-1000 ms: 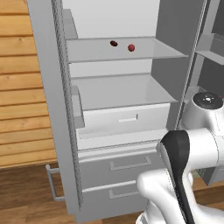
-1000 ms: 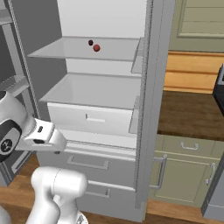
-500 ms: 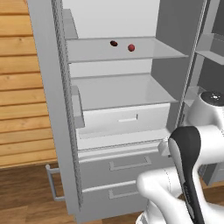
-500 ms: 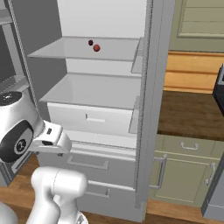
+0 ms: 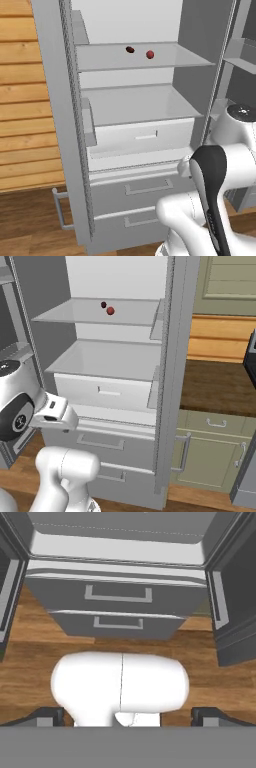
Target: Take the strawberry from the fridge and place it on top of the pancake, located on the dining counter.
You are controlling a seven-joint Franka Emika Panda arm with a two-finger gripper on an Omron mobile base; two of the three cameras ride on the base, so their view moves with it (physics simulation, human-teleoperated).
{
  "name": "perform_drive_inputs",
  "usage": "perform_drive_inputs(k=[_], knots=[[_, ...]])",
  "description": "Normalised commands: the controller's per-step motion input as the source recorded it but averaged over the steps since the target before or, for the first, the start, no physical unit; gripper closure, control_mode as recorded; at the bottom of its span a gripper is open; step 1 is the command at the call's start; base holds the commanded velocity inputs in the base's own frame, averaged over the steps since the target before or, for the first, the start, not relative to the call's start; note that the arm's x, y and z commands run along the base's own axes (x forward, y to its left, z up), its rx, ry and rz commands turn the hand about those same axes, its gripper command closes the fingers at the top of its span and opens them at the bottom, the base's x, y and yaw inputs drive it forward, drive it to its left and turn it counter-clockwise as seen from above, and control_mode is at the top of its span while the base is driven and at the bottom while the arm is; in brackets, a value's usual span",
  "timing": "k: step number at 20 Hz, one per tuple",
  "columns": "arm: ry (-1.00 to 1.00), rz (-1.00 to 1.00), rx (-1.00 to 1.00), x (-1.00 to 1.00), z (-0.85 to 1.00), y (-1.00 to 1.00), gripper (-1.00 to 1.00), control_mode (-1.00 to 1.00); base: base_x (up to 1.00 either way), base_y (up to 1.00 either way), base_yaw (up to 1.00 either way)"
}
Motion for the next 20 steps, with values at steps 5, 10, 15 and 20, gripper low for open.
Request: perform_drive_inputs(k=[5,10,15,20], knots=[[0.0,0.0,0.0,0.0,0.0,0.0,-1.0,1.0,0.43,0.25,-0.02],[0.0,0.0,0.0,0.0,0.0,0.0,-1.0,1.0,0.56,0.22,-0.06],[0.0,0.0,0.0,0.0,0.0,0.0,-1.0,1.0,0.54,0.05,-0.15],[0.0,0.0,0.0,0.0,0.0,0.0,-1.0,1.0,0.59,0.04,-0.04]])
